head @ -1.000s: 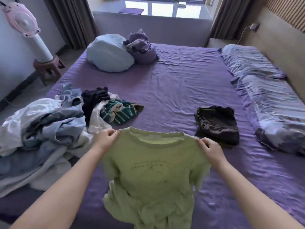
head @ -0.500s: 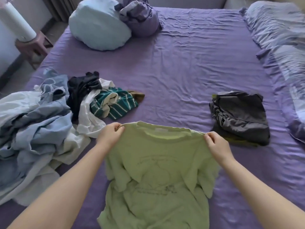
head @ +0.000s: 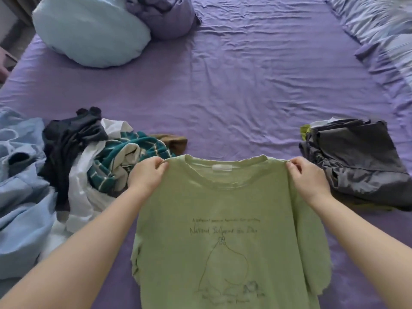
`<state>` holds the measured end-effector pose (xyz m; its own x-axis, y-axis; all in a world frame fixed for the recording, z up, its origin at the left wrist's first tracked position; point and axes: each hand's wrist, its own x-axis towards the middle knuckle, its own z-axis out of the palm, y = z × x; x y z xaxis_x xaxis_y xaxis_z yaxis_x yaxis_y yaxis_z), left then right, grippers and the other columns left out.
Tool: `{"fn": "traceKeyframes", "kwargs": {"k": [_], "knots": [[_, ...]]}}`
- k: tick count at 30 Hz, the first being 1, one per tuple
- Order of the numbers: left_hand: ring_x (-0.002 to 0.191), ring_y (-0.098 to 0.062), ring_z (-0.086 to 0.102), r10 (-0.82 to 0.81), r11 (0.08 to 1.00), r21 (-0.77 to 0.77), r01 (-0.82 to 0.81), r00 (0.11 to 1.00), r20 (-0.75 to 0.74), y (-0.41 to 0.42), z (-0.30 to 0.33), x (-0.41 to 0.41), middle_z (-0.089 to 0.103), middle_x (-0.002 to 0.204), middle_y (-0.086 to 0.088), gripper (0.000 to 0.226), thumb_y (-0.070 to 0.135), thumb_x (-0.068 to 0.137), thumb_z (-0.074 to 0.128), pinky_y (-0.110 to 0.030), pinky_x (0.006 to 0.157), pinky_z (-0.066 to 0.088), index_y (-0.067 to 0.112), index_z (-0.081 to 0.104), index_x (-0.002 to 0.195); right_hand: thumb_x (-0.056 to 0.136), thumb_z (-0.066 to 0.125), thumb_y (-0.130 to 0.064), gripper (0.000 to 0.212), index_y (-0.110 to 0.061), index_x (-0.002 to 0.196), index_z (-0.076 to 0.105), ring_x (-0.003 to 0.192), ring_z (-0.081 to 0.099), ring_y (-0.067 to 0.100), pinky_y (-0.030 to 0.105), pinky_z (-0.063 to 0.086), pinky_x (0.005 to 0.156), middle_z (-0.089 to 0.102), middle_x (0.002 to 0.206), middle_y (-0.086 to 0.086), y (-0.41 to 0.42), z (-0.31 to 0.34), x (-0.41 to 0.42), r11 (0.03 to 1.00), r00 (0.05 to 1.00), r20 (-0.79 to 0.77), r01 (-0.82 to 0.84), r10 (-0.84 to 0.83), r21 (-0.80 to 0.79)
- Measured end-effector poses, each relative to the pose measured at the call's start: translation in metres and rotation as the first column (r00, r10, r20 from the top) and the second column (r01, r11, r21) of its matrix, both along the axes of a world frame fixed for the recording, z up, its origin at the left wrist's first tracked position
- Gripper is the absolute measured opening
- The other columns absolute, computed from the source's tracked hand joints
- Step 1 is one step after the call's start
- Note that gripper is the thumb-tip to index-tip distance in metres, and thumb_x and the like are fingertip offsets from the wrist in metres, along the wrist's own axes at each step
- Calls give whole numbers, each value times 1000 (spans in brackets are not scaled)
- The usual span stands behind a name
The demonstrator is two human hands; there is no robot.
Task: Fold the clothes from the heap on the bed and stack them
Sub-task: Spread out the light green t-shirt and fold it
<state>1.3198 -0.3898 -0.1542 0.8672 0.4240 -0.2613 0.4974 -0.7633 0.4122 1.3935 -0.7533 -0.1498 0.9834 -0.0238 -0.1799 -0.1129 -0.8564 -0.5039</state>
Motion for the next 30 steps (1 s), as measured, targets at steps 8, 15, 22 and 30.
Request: {"fn": "traceKeyframes", "kwargs": {"k": [8,15,22,30], "knots": [[130,-33,34,-59,967,242,76,995,-76,-36,-66,-14,42,142,-13,54,26,90,57,-46,107,30,17,42,141,90,58,-17,52,-11,140,42,122,46,34,45,37,96,50,136,11,-4,-68,-40,973,981,-136,-160,137,-168],[146,-24,-15,-455,854,182,487,870,-191,-136,-83,-69,-11,160,-4,67,27,96,44,-46,114,-17,33,8,152,91,54,0,40,5,131,49,125,45,40,46,31,106,52,133,23,-71,-80,-106,983,982,-105,146,-158,-108],[145,-28,18,-629,777,8,629,777,-11,-221,-78,-41,27,155,-10,41,23,98,44,-45,117,16,24,47,139,87,65,-25,52,-13,135,49,105,56,26,41,41,94,61,116,6,-99,-82,-125,947,884,-345,316,-315,-53],[139,-23,30,-731,682,26,731,681,43,-275,-71,23,44,144,-4,43,18,95,43,-34,111,25,22,49,138,80,69,-14,23,-21,71,49,64,48,10,10,36,55,54,69,-8,-129,-65,-105,891,901,-265,402,-345,209]]}}
